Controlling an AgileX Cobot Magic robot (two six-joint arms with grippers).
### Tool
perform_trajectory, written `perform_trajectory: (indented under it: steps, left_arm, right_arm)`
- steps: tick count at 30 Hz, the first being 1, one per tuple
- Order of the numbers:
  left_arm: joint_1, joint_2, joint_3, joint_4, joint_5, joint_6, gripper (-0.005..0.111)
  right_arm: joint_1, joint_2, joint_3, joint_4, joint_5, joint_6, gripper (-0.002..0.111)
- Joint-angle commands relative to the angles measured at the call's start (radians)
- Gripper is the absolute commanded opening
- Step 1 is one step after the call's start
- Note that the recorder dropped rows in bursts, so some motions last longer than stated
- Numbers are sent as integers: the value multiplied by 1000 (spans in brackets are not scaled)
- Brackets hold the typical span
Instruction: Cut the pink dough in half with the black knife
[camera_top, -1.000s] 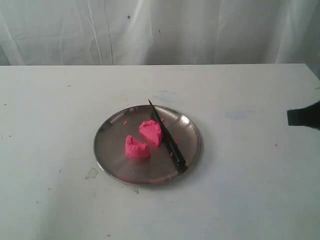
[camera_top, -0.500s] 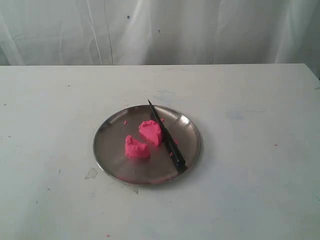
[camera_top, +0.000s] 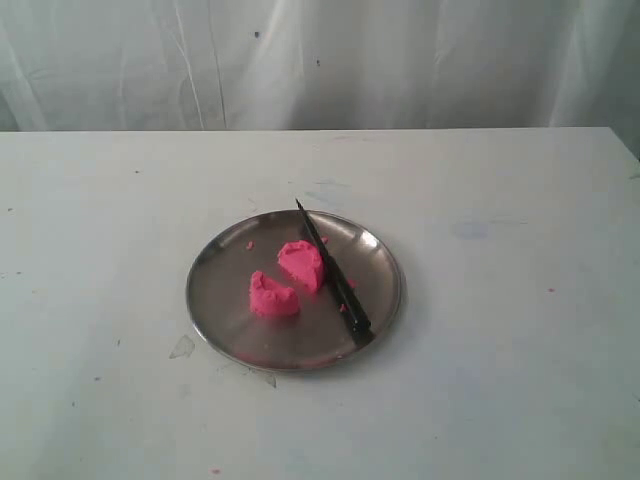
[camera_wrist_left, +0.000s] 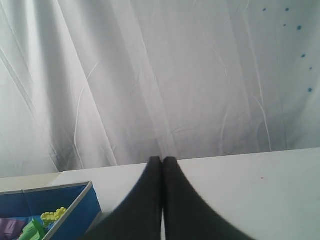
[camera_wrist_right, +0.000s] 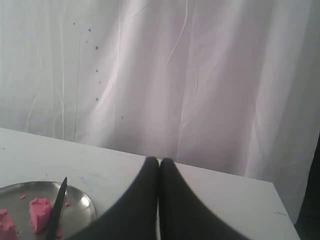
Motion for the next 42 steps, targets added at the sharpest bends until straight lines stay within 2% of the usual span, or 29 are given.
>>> perform_trajectory:
  steps: [1, 5, 7, 10, 14, 16, 20, 24, 42]
  left_arm:
    - [-3, -7, 3, -19, 0, 2, 0]
    - [-3, -7, 3, -19, 2, 2, 0]
    - [-3, -7, 3, -19, 2, 2, 0]
    - [-3, -7, 3, -19, 2, 2, 0]
    - [-3, -7, 3, -19, 2, 2, 0]
    - [-3, -7, 3, -19, 2, 2, 0]
    - [-3, -5, 3, -19, 2, 2, 0]
    - [-3, -5, 3, -19, 4, 2, 0]
    - [-3, -5, 3, -19, 6, 2, 0]
  right_arm:
    - [-35, -5, 27, -76, -27, -5, 0]
    - [-154, -5, 74, -89, -210, 24, 0]
    - [-204, -5, 135, -144, -367, 147, 0]
    - [-234, -5, 260, -207, -470, 340, 0]
    - [-227, -5, 379, -313, -425, 409, 0]
    - [-210, -5, 379, -337, -222, 417, 0]
    - [-196, -5, 379, -337, -61, 400, 0]
    - [-187, -5, 379, -335, -84, 312, 0]
    - [-187, -5, 379, -335, -84, 312, 0]
